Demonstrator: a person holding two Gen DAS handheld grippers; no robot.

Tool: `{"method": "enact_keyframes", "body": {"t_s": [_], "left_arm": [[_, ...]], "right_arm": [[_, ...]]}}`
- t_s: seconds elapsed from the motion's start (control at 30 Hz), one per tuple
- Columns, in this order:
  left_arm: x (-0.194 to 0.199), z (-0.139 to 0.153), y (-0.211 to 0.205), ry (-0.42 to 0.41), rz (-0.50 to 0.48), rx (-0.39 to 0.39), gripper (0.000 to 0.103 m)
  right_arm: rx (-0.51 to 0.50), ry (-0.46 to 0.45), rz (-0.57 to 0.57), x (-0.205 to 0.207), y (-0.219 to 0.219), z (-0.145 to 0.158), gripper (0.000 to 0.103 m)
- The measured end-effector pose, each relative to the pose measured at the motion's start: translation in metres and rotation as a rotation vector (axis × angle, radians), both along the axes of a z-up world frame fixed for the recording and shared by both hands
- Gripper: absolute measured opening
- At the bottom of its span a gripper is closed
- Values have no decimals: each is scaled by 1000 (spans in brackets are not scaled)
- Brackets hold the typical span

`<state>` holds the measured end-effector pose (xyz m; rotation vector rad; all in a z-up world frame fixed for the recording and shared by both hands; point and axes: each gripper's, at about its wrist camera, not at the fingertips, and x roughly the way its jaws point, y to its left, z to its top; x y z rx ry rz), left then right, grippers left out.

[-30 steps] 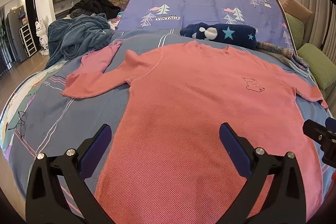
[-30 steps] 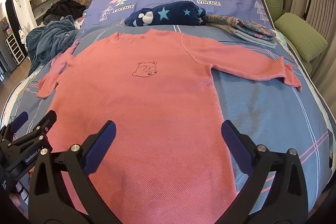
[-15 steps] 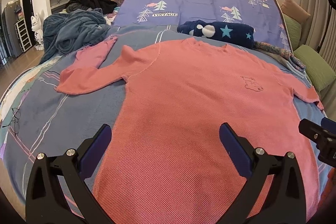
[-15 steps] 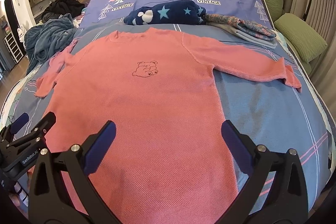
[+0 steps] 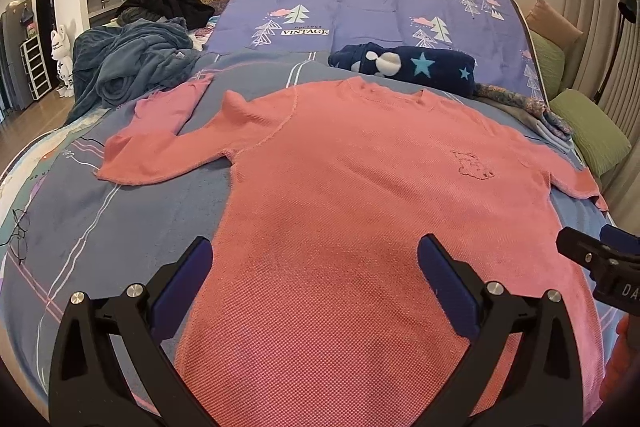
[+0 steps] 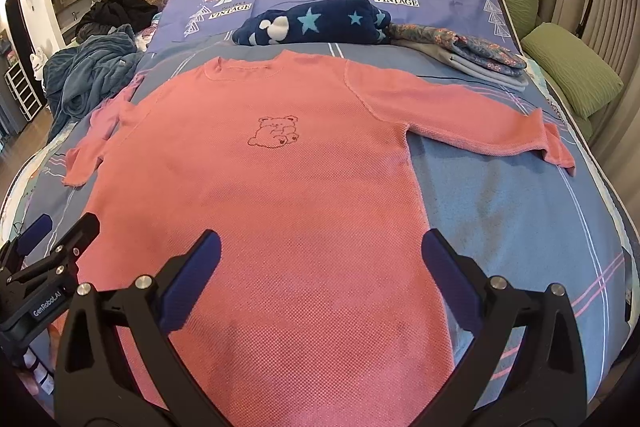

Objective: Fold small clothes

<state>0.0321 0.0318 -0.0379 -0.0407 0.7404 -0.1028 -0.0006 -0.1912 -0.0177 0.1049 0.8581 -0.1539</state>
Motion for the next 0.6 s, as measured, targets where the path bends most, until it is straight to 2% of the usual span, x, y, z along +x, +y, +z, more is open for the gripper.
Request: {"method": "enact_keyframes", "body": {"t_s": [0.4, 0.6], "left_arm": [[4, -2, -2, 1, -3, 10, 102], [9, -6, 6, 20, -11, -33, 102]], "right_arm": [[10, 16, -12, 7, -4, -7, 101], [9, 23, -9, 9, -4, -10, 101]]}}
